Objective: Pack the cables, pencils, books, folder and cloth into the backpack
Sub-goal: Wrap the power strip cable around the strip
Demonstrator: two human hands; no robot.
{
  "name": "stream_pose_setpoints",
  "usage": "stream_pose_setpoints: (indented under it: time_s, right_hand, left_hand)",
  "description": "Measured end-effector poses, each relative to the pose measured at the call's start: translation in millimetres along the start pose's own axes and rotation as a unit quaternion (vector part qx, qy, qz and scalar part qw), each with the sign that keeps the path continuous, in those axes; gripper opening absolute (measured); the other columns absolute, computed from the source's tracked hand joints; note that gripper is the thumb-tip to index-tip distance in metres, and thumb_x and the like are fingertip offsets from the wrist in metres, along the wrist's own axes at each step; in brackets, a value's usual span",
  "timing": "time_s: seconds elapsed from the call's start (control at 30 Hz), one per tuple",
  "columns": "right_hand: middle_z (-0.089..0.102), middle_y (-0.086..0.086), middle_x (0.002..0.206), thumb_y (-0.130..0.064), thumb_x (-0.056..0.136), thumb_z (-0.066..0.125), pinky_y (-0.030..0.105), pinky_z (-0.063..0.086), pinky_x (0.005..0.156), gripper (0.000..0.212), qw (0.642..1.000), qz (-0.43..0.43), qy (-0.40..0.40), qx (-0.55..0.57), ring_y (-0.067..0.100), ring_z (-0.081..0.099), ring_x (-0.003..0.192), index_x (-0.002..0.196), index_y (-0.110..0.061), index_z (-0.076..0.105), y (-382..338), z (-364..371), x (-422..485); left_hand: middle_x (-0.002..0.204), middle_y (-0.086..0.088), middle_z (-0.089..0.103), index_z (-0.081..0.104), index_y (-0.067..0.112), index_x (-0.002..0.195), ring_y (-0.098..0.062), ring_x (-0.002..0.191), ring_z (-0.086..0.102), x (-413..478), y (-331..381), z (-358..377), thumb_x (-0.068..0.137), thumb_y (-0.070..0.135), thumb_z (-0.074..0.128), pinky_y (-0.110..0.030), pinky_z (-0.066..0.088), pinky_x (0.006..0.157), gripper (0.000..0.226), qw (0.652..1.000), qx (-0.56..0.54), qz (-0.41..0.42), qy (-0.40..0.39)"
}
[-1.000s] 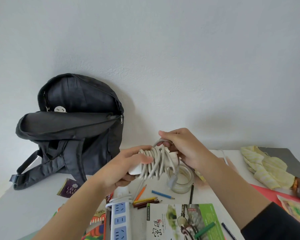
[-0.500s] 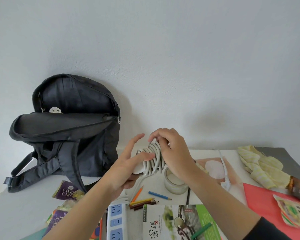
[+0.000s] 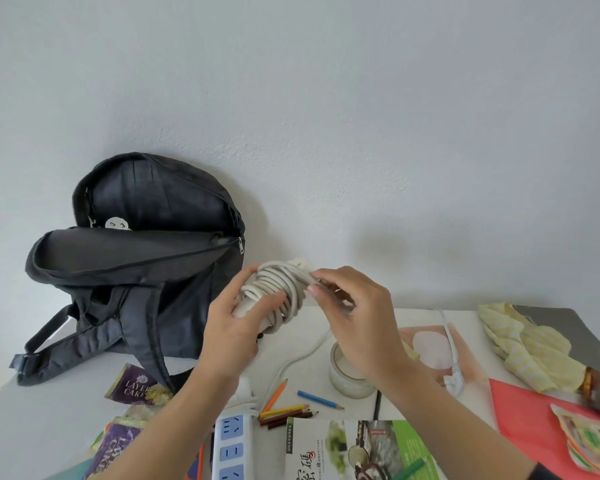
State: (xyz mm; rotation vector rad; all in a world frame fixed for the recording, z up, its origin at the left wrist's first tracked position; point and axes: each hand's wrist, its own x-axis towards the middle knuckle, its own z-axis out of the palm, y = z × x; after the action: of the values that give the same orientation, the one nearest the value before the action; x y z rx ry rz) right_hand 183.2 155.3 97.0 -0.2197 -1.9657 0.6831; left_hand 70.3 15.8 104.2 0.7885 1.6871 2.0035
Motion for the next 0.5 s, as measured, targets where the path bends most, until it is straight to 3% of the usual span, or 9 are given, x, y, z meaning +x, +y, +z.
stream_pose_setpoints:
  time_s: [0.07, 0.13, 0.27, 0.4, 0.5]
  right_hand:
    - [0.07, -0.008, 0.091, -0.012, 0.096, 0.07, 0.022, 0.052, 0.075, 0.015, 0.996, 0.062, -0.021, 0.062, 0.012, 0.067, 0.085, 0.11, -0.009, 0.074, -1.6, 4.5, -4.1]
    - [0.069, -0.005, 0.098, -0.01, 0.098, 0.067, 0.028, 0.055, 0.081, 0.014, 0.994, 0.066, -0.002, 0.083, 0.016, 0.068, 0.092, 0.112, -0.009, 0.072, -3.4, 7.4, -3.8]
    - [0.062, -0.005, 0.108, -0.016, 0.099, 0.067, 0.035, 0.054, 0.081, 0.011, 0.987, 0.09, 0.01, 0.132, 0.02, 0.066, 0.096, 0.107, -0.014, 0.073, -10.1, 9.6, 3.1]
    - [0.073, -0.01, 0.086, -0.014, 0.097, 0.068, 0.021, 0.044, 0.06, 0.006, 0.955, 0.192, -0.047, 0.22, 0.006, 0.058, 0.062, 0.099, -0.016, 0.074, -14.5, 1.1, 12.5]
    - [0.068, -0.004, 0.072, -0.008, 0.093, 0.07, 0.022, 0.048, 0.06, 0.006, 0.928, 0.216, -0.063, 0.296, 0.014, 0.058, 0.066, 0.096, -0.005, 0.074, -8.6, -6.9, 14.4]
  left_hand:
    - [0.079, 0.001, 0.063, 0.065, 0.029, 0.129, -0.004, 0.051, 0.049, -0.7, 0.4, -1.3, 0.093, 0.011, 0.069, -0.016, 0.035, 0.039, 0.04, 1.0, -0.027, -0.009, -0.01]
    - [0.069, 0.002, 0.055, 0.066, 0.029, 0.128, -0.005, 0.046, 0.04, -3.0, 1.1, 1.8, 0.095, 0.013, 0.065, -0.02, 0.027, 0.036, 0.037, 0.997, -0.065, -0.019, -0.031]
    - [0.07, 0.0, 0.055, 0.067, 0.03, 0.127, -0.005, 0.042, 0.034, -2.4, 5.1, 3.6, 0.089, 0.02, 0.066, -0.019, 0.026, 0.035, 0.039, 0.991, -0.128, -0.031, -0.038]
    - [0.083, -0.005, 0.06, 0.065, 0.027, 0.133, -0.005, 0.042, 0.032, 0.4, 5.7, -1.5, 0.084, 0.027, 0.073, -0.019, 0.027, 0.035, 0.049, 0.987, -0.15, -0.044, -0.049]
    - [0.083, -0.004, 0.058, 0.064, 0.024, 0.134, -0.007, 0.043, 0.023, 1.3, 2.3, -4.1, 0.084, 0.033, 0.066, -0.018, 0.025, 0.034, 0.05, 0.979, -0.172, -0.075, -0.084]
